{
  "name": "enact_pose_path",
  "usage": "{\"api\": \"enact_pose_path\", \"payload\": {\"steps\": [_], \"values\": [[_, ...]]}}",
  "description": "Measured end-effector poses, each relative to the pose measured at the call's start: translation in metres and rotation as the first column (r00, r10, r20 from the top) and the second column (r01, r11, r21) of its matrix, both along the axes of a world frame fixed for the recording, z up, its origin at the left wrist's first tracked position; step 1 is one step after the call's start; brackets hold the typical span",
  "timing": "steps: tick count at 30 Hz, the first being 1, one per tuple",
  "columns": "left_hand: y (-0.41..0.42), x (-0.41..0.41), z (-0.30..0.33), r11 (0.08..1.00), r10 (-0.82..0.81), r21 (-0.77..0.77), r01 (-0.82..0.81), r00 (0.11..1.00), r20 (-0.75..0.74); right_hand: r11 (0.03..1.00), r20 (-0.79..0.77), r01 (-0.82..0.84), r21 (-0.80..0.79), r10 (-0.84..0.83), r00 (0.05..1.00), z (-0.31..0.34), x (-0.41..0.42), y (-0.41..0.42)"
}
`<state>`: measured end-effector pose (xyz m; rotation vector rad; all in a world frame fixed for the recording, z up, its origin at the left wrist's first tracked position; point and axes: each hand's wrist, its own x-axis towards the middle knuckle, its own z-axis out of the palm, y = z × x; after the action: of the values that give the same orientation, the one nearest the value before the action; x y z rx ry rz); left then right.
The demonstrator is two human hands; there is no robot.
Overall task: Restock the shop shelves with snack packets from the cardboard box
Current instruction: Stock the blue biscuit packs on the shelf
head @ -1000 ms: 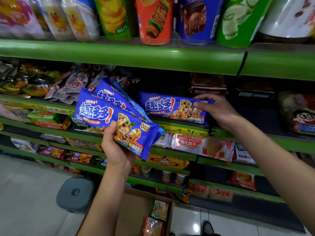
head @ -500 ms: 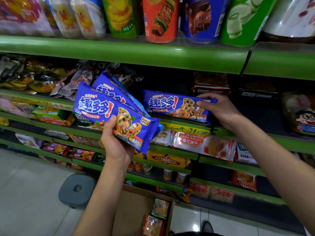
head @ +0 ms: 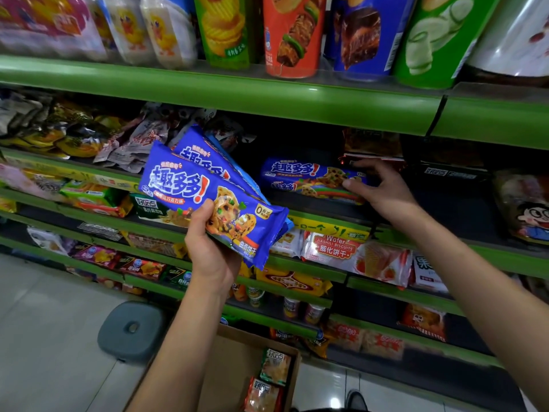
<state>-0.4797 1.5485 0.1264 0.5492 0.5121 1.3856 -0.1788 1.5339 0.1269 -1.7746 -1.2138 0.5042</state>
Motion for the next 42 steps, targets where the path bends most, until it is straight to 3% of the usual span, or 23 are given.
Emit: {"api": "enact_pose_path", "payload": {"steps": [3, 7, 10, 16, 21, 24, 26, 30, 34, 42], "values": [[0.0, 0.0, -0.001, 1.0, -0.01, -0.003, 0.01, 1.0, 0.009, 0.987, 0.098, -0.068, -0.148, 0.083, 0.992, 0.003, -0.004, -0.002], [0.002, 0.0, -0.002, 1.0, -0.021, -0.006, 0.021, 0.999, 0.027, 0.949, 0.394, -0.048, -0.312, 0.175, 0.902, 0.01, -0.014, 0.003], [0.004, -0.001, -0.001, 1.0, -0.024, -0.012, 0.025, 0.999, 0.037, 0.974, 0.509, -0.019, -0.224, 0.133, 0.85, 0.018, -0.026, 0.016], [0.009, -0.003, 0.004, 1.0, -0.008, -0.023, 0.008, 0.999, 0.031, 0.995, 0.599, -0.005, -0.102, 0.065, 0.798, 0.028, -0.048, 0.072], [0.01, -0.01, 0.009, 1.0, 0.014, -0.013, -0.014, 0.998, 0.053, 0.946, 0.56, 0.021, -0.323, 0.173, 0.81, 0.025, -0.036, 0.126], [0.012, -0.014, 0.008, 1.0, 0.021, -0.001, -0.021, 0.998, 0.061, 0.951, 0.709, 0.093, -0.295, 0.152, 0.689, 0.017, -0.04, 0.135], [0.014, -0.016, 0.007, 1.0, 0.018, -0.001, -0.018, 0.998, 0.065, 0.97, 0.773, 0.053, -0.239, 0.157, 0.615, 0.012, -0.055, 0.137], [0.019, -0.013, 0.008, 1.0, 0.021, 0.011, -0.022, 0.997, 0.072, 0.925, 0.693, -0.092, -0.369, 0.34, 0.636, 0.001, -0.082, 0.145], [0.022, -0.012, 0.009, 1.0, 0.009, 0.029, -0.011, 0.998, 0.068, 0.906, 0.667, -0.03, -0.423, 0.334, 0.666, -0.001, -0.08, 0.164], [0.024, -0.006, 0.005, 1.0, -0.018, -0.016, 0.02, 0.996, 0.087, 0.917, 0.546, -0.115, -0.381, 0.323, 0.773, 0.007, -0.052, 0.187]]}}
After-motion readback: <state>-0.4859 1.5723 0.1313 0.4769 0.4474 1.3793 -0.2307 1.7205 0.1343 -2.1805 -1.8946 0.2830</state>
